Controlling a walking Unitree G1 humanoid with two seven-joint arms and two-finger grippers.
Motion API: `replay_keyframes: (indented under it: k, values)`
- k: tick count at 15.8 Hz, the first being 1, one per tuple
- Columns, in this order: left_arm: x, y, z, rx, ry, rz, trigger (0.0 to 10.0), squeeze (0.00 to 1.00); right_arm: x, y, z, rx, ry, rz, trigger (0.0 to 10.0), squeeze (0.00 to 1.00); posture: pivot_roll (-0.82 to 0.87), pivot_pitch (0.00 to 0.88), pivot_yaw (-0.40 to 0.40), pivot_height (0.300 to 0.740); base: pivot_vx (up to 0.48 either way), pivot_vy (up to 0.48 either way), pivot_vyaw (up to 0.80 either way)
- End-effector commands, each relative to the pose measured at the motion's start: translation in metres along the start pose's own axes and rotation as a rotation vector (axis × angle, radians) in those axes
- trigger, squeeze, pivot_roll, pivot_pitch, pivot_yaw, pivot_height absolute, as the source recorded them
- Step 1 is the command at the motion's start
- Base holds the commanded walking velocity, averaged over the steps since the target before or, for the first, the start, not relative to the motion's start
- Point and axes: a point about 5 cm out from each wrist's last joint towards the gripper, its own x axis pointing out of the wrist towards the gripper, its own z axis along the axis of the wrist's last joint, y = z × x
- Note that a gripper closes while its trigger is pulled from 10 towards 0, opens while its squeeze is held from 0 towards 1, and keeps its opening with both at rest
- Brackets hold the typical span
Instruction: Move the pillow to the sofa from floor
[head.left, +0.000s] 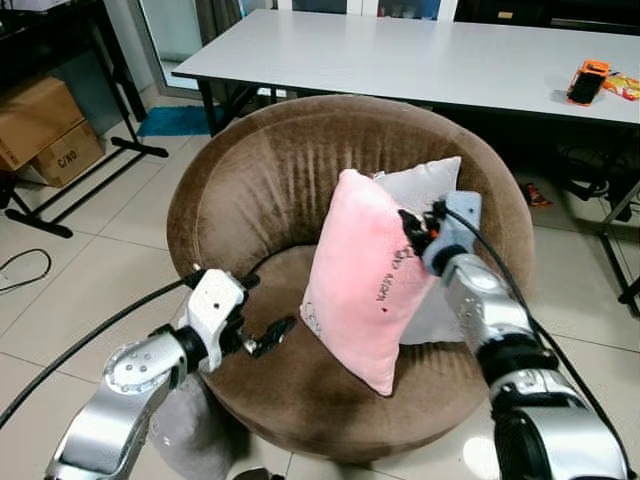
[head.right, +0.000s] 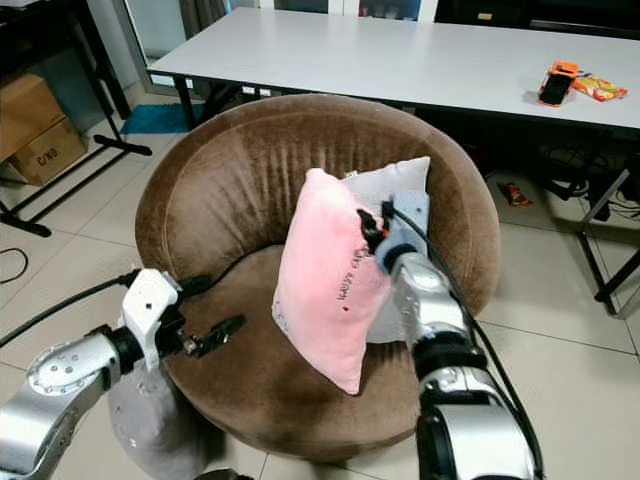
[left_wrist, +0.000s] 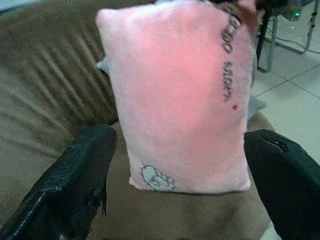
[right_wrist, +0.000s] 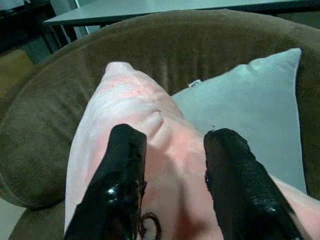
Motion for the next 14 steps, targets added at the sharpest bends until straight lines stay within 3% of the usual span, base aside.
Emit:
replay_keyframes:
  k: [1,2,5,6,10,12,14]
  values:
    - [0.002,0.003,0.002,0.011,-0.008,0.039,10.0,0.00,-0.002,-0.006,0.016,-0.057,-0.094,-0.043,10.0,1.00,-0.08,0.000,0.043,0.740,0.000,0.000,0.00]
    - [0.002,0.004,0.002,0.011,-0.011,0.049,10.0,0.00,-0.003,-0.008,0.019,-0.090,-0.111,-0.066,10.0,1.00,-0.08,0.000,0.044,0.740,0.000,0.000,0.00]
    - [0.004,0.008,0.004,0.026,-0.047,0.171,10.0,0.00,-0.022,-0.010,0.030,-0.019,-0.240,-0.027,10.0,0.97,-0.08,0.000,0.030,0.740,0.000,0.000,0.00]
    - [0.003,0.009,0.005,0.018,-0.063,0.233,10.0,0.00,-0.034,-0.007,0.028,-0.002,-0.222,-0.006,10.0,0.00,-0.08,0.000,0.026,0.740,0.000,0.000,0.00]
    - [-0.006,0.010,0.008,0.002,-0.115,0.399,10.0,0.00,-0.079,0.014,0.007,0.026,-0.192,0.095,10.0,0.00,-0.09,0.000,0.021,0.740,0.000,0.000,0.00]
    - [-0.007,0.011,0.009,0.006,-0.123,0.424,10.0,0.00,-0.092,0.021,-0.007,0.029,-0.151,0.116,10.0,0.00,-0.08,0.000,0.021,0.740,0.000,0.159,0.00]
    - [-0.007,0.013,0.011,0.022,-0.130,0.434,10.0,0.00,-0.097,0.020,-0.013,0.054,-0.113,0.102,10.0,0.00,-0.09,0.000,0.029,0.740,0.000,0.343,0.80]
